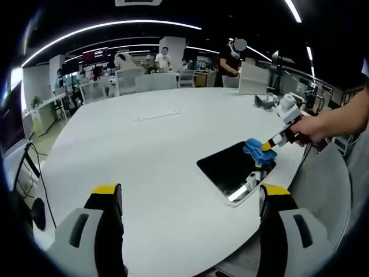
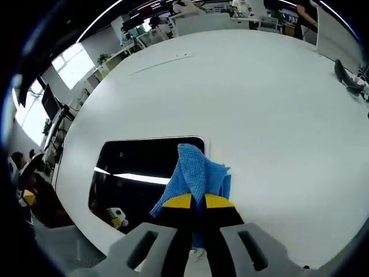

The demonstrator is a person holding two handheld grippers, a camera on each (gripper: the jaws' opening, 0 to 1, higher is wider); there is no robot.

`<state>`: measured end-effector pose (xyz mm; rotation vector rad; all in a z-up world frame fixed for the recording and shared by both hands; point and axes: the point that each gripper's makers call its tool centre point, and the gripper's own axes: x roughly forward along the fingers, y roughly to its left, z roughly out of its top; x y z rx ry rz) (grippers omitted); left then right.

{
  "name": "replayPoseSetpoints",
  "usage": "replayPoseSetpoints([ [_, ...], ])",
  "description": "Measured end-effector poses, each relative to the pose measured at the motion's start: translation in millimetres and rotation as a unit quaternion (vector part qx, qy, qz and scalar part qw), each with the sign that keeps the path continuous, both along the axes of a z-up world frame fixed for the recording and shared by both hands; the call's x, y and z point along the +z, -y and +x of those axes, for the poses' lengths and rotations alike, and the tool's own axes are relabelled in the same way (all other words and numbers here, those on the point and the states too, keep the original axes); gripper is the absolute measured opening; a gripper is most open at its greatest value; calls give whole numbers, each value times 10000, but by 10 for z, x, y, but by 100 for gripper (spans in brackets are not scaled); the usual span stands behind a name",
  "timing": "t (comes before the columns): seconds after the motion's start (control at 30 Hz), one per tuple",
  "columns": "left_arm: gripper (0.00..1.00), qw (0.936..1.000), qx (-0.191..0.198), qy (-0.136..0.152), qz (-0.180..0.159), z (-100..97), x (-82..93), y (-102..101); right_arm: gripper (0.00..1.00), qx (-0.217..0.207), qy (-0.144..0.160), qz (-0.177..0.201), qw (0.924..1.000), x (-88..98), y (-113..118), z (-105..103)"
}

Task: Wipe the mirror surface with the cleaning cloth until all visible marks leave the cleaned area.

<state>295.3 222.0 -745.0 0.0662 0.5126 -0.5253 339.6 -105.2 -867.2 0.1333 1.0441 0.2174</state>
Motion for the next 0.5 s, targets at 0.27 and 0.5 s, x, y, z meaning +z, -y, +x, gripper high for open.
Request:
replayPoseSetpoints([
  [0.27, 99, 10000, -2, 10, -61, 1, 8, 22, 0, -107, 30, 74, 9999, -12, 19, -193],
  [0.5, 99, 9999, -94, -85, 12, -67, -118, 41, 0, -179, 90, 38, 9998, -12, 17, -307],
])
